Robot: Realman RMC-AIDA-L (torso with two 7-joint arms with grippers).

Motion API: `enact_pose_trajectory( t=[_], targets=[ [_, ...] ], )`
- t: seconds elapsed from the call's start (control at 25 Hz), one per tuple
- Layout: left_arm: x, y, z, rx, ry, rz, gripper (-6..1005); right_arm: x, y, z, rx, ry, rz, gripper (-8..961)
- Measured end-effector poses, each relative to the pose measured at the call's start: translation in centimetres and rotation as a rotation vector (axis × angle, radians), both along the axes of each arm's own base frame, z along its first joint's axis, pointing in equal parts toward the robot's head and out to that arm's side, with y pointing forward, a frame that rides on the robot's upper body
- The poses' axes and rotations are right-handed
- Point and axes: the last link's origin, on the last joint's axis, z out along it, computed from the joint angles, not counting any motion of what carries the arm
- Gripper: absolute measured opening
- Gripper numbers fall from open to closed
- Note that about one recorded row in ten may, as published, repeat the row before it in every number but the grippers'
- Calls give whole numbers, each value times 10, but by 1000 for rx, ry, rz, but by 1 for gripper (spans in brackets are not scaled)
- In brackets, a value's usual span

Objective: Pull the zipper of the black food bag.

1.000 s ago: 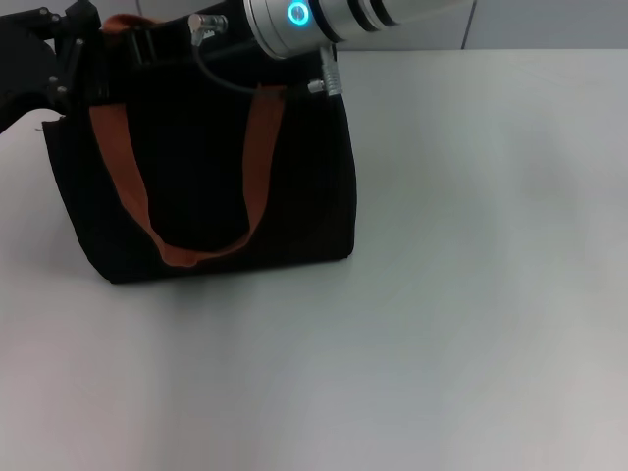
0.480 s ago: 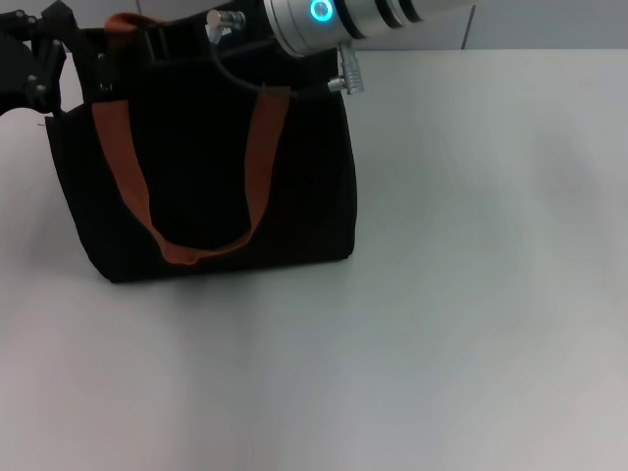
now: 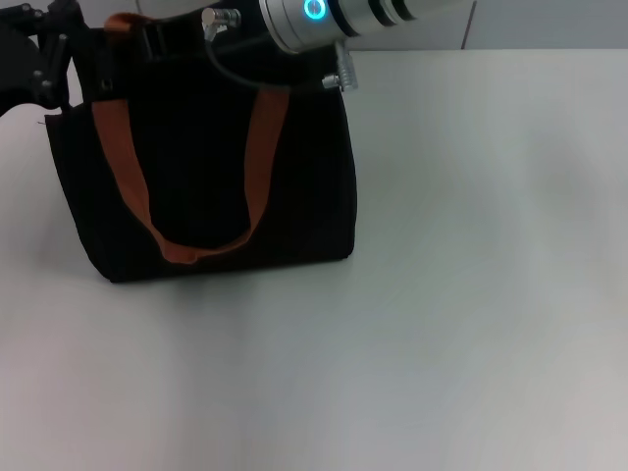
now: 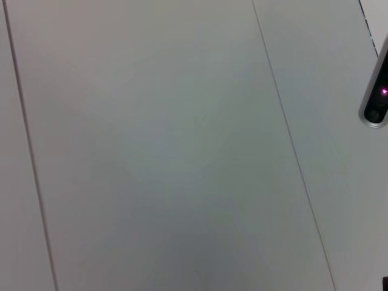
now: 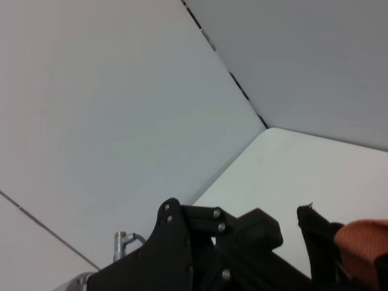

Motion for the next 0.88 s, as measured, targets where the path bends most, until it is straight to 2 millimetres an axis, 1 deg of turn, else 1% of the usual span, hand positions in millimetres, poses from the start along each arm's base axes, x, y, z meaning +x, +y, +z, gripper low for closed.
enact_pose_trajectory(
  t=[0.28, 0.88],
  targets=[
    [8, 3, -2, -8, -7, -32, 87, -4, 2, -4, 19, -18, 5, 317],
    [18, 3, -7, -25, -16, -81, 95, -2, 4, -9, 34, -30, -25, 318]
  ],
)
